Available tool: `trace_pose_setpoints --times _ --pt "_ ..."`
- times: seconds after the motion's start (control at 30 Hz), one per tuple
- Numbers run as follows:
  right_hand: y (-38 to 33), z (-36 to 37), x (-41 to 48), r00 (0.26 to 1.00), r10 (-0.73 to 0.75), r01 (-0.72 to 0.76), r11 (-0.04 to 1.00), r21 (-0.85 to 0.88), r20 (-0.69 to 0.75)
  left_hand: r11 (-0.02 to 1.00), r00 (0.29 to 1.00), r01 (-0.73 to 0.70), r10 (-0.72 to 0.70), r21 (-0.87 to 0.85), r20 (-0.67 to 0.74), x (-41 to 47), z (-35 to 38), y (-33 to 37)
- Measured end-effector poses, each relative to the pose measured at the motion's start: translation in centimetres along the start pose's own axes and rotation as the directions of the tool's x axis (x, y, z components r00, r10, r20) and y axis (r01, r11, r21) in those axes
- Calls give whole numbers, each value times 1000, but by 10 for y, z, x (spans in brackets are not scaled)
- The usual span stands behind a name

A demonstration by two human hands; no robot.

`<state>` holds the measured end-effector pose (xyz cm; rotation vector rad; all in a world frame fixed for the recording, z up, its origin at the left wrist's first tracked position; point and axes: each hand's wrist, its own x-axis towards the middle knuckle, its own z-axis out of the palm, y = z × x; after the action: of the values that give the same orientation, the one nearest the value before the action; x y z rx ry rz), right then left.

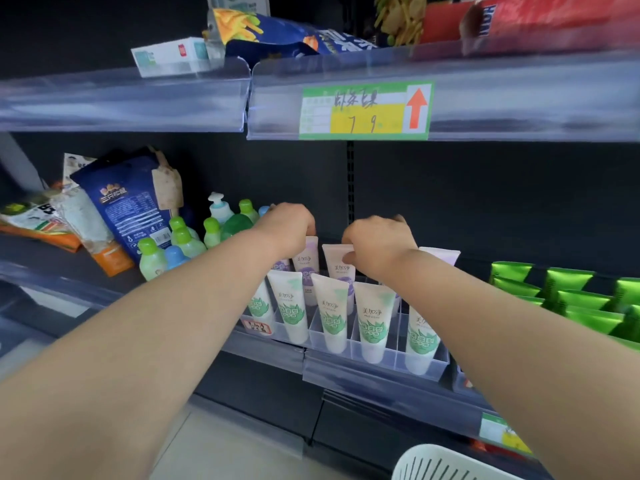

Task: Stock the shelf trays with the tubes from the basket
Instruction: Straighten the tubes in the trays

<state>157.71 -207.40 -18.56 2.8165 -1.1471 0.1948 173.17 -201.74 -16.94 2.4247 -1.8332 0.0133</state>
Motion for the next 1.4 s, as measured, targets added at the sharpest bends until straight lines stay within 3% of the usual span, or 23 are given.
trace_pose_setpoints --times 0.27,0.53,0.7,0.97,1.4 --pt "6 6 4 996 70 -75 994 -81 -57 999 992 10 -16 -46 -122 8 14 3" --pt "6 4 6 998 56 -56 998 -27 10 988 994 27 -42 -154 -98 7 6 -3" --pt "-1 3 8 998 63 -62 997 -36 3 992 984 104 -113 -67 -139 -1 -7 -24" --pt "-11 2 6 999 19 -19 1000 12 -41 978 976 210 -211 -16 -49 1 5 -44" --pt "-21 4 11 997 2 0 1000 13 -81 984 975 177 -177 -15 -131 8 13 -45"
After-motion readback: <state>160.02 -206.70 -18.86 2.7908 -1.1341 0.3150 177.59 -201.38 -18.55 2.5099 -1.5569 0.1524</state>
